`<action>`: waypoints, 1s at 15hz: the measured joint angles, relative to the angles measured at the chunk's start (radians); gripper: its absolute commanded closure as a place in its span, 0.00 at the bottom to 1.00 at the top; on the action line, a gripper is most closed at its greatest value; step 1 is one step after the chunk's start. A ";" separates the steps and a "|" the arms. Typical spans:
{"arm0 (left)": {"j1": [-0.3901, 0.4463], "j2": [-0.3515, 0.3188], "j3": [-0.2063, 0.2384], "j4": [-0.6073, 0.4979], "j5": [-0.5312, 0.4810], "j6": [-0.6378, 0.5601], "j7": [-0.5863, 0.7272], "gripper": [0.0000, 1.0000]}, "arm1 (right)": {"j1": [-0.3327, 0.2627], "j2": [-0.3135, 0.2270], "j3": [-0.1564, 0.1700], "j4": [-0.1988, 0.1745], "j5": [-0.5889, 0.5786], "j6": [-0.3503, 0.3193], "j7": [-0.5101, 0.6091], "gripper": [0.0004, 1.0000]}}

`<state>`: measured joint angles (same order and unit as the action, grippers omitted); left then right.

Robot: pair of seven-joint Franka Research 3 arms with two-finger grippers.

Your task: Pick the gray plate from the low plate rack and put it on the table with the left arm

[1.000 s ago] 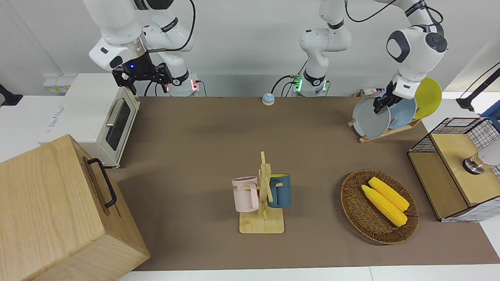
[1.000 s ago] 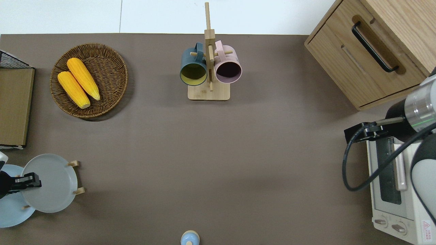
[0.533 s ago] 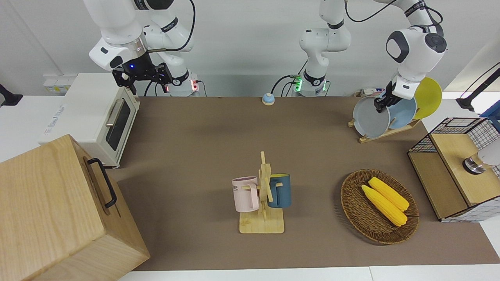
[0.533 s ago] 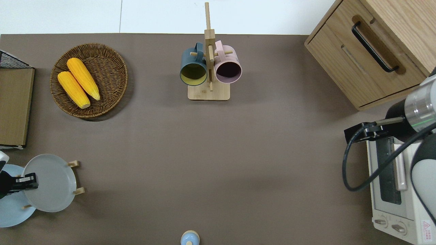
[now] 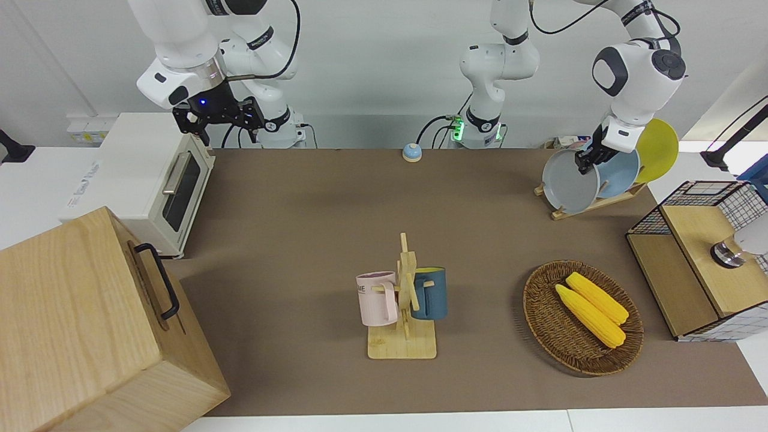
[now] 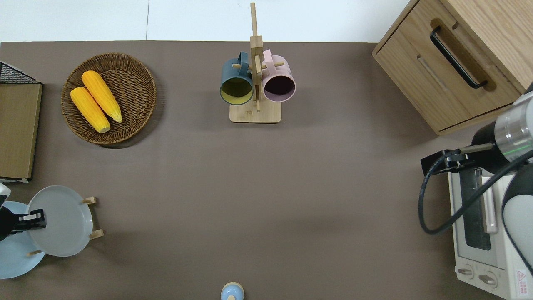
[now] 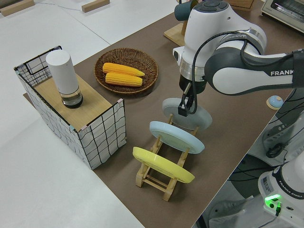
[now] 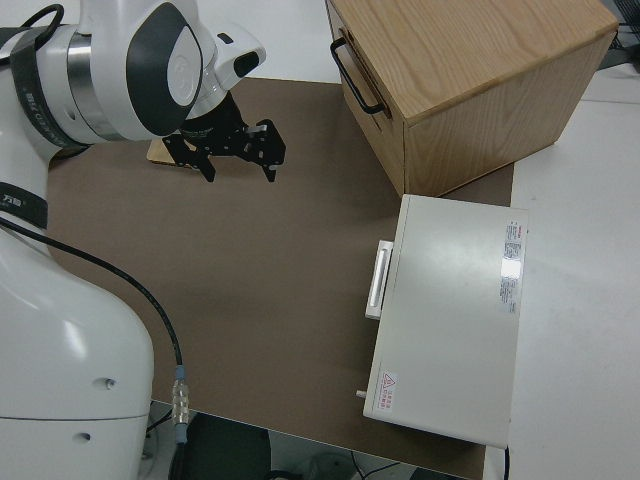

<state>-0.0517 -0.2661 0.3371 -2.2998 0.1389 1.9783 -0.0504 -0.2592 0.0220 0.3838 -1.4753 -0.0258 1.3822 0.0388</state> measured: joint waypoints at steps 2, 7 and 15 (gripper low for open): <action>-0.009 -0.001 -0.005 0.022 0.000 -0.002 0.000 0.87 | 0.000 0.000 0.000 0.000 0.000 0.000 0.000 0.02; -0.019 -0.011 -0.037 0.110 0.000 -0.117 0.000 0.87 | 0.000 0.000 0.000 0.000 0.000 0.000 0.000 0.02; -0.020 -0.027 -0.070 0.286 0.000 -0.358 -0.002 0.87 | 0.000 0.000 0.000 0.000 0.000 0.000 0.000 0.02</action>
<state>-0.0715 -0.2929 0.2674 -2.0139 0.1389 1.6199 -0.0525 -0.2592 0.0220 0.3838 -1.4753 -0.0258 1.3822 0.0388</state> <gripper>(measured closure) 0.868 0.013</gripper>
